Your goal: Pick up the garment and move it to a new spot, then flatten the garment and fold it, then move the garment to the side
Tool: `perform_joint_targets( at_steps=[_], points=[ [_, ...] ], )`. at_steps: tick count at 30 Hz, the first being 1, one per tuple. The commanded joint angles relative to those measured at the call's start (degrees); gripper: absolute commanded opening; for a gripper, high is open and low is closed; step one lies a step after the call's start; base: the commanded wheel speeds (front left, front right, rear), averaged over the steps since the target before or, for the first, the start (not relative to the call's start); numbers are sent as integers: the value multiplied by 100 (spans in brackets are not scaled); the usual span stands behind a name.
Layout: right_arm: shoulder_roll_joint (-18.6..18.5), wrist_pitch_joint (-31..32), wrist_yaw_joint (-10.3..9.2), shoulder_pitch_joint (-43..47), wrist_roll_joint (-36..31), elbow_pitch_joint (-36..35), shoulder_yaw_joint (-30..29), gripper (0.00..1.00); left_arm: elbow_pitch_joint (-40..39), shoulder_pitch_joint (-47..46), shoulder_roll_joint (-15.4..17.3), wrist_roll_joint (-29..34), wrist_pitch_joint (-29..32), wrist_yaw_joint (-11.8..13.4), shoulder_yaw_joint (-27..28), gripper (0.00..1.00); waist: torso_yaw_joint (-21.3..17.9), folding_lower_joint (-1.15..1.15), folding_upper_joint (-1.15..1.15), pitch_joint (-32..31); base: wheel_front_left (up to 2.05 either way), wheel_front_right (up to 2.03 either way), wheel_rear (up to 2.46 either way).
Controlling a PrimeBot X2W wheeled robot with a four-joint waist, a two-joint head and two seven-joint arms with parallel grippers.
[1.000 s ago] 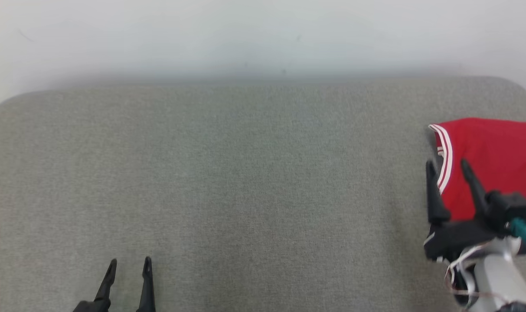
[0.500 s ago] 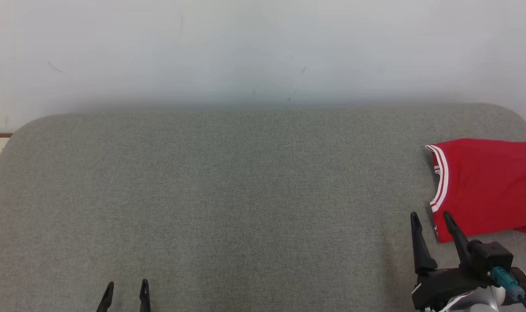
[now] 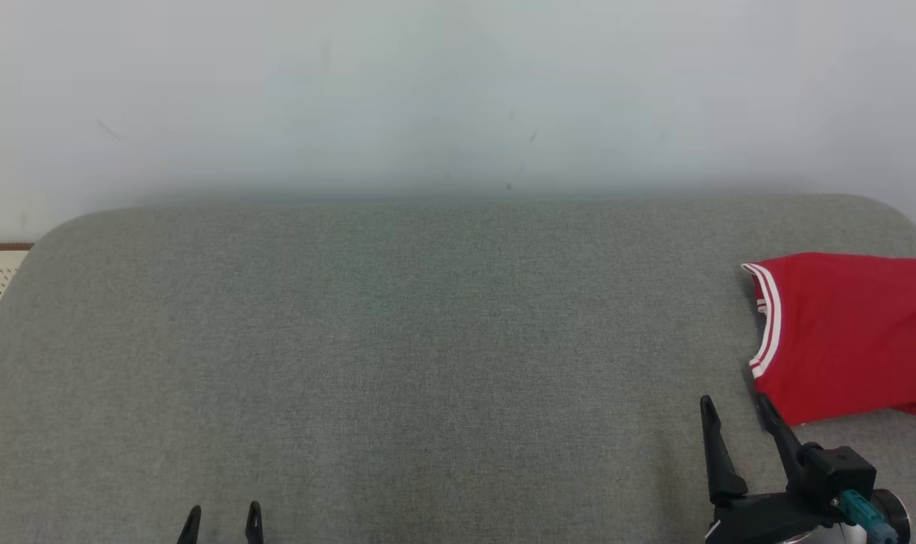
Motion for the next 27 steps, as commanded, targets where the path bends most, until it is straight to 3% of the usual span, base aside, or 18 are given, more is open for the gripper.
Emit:
perform_joint_targets(
  at_steps=[1,13,27],
  points=[
    [4,3,-2,74,-34,-25,17,100,-20,99,4,49,-1,6,-11,100,-3,1,0,-9,0,0,0],
    [76,3,-2,116,116,-85,-16,100,-111,109,4,34,-1,-57,-44,100,-3,1,0,-22,0,0,0],
    [2,3,-2,102,81,354,165,100,-97,90,4,52,-1,-29,-24,100,-37,1,0,-4,0,0,0]
  ],
)
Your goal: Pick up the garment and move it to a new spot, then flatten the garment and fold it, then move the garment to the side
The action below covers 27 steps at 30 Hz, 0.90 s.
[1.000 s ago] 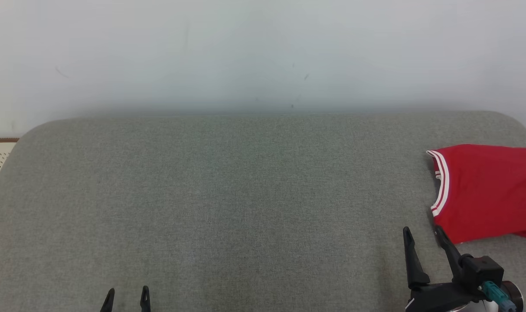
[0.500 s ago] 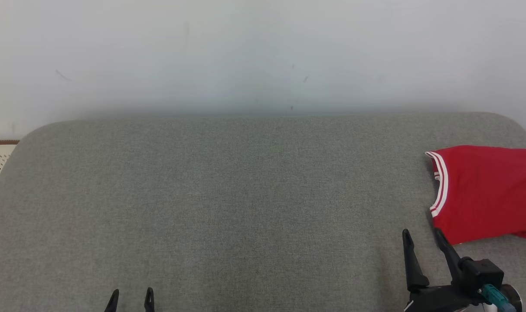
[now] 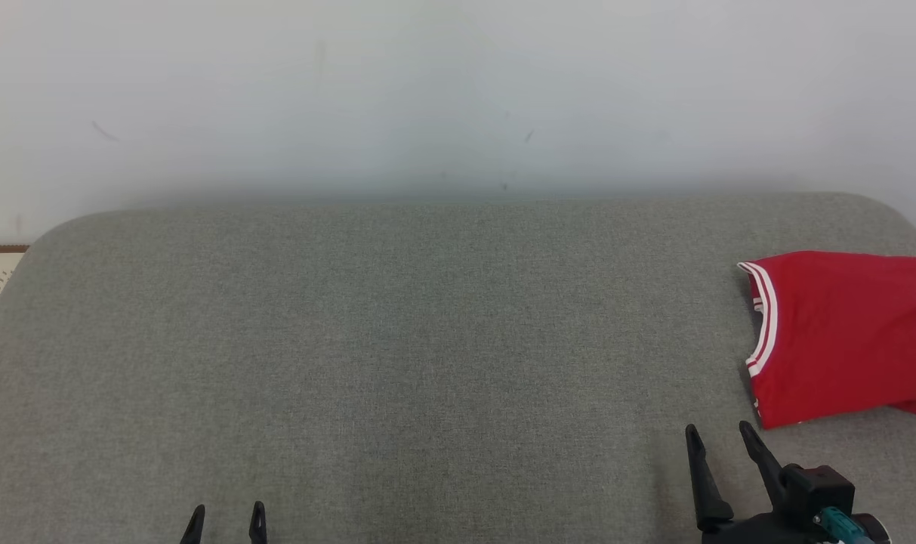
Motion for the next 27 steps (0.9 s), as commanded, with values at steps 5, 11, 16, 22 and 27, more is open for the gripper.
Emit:
perform_joint_targets(
  at_steps=[5,11,16,22,27],
  points=[
    [-45,2,-2,25,61,121,164,100,2,10,5,26,1,25,17,100,2,-1,0,1,0,0,0],
    [-63,2,-2,-25,97,171,263,100,-6,-6,5,11,1,34,11,100,2,-1,0,14,0,0,0],
    [-64,2,-2,-61,86,107,236,100,-11,-17,5,27,0,42,20,100,-8,-1,0,38,0,0,0],
    [-20,2,-2,-43,-30,30,155,100,-16,-14,5,20,0,39,7,100,-16,-1,0,44,0,0,0],
    [-3,2,-2,-27,-84,-10,128,100,-15,-27,5,3,0,31,1,100,-18,-1,0,37,0,0,0]
  ],
)
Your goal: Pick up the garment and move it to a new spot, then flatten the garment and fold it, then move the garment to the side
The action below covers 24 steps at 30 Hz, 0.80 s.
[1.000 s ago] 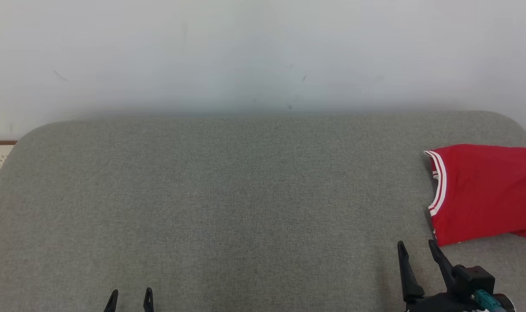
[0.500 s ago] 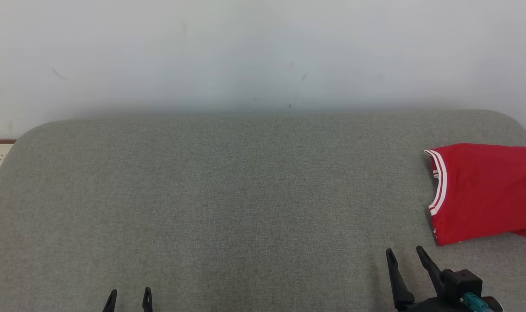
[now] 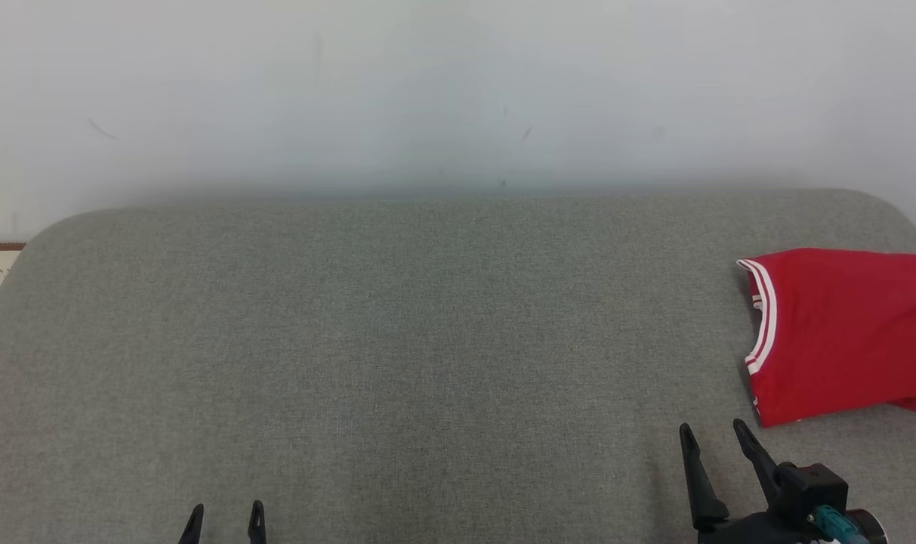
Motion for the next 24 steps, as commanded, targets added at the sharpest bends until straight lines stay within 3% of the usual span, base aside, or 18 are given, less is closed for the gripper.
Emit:
perform_joint_targets(
  at_steps=[1,5,6,24],
  points=[
    [12,2,-2,-7,-77,-4,-10,100,-15,-17,5,-5,-1,-4,-1,100,-2,0,-1,-4,0,0,0],
    [35,2,-2,-20,-94,36,-72,100,13,-30,5,-11,-1,3,-25,100,-14,0,-1,-7,0,0,0],
    [54,3,-2,-57,-121,46,-10,100,-5,-8,6,-23,-1,24,33,100,-210,0,-1,-1,0,0,0],
    [11,2,-2,-8,-150,-117,-19,100,35,-63,5,-104,-1,-12,-24,100,-275,0,-1,10,0,0,0]
  ],
)
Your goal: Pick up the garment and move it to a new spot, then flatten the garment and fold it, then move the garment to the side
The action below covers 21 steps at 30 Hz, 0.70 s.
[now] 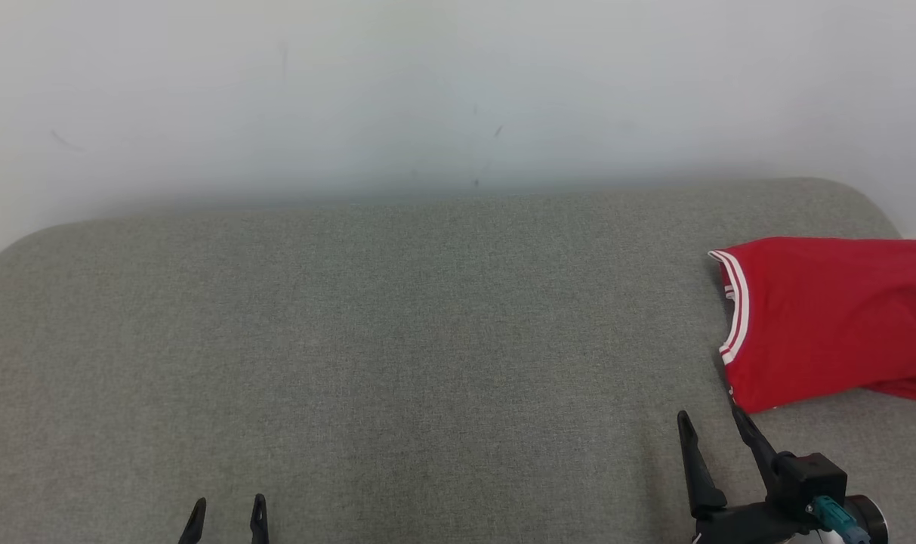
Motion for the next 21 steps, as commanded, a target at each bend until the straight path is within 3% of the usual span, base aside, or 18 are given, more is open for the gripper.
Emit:
perform_joint_targets(
  at_steps=[1,21],
  points=[
    [-17,3,0,101,18,-8,16,100,4,27,5,-13,-1,-22,26,100,-10,0,0,-3,0,0,0],
    [-58,3,0,152,34,-148,15,100,-51,63,5,-91,-1,-179,17,100,-10,0,0,-6,0,0,0]
  ],
)
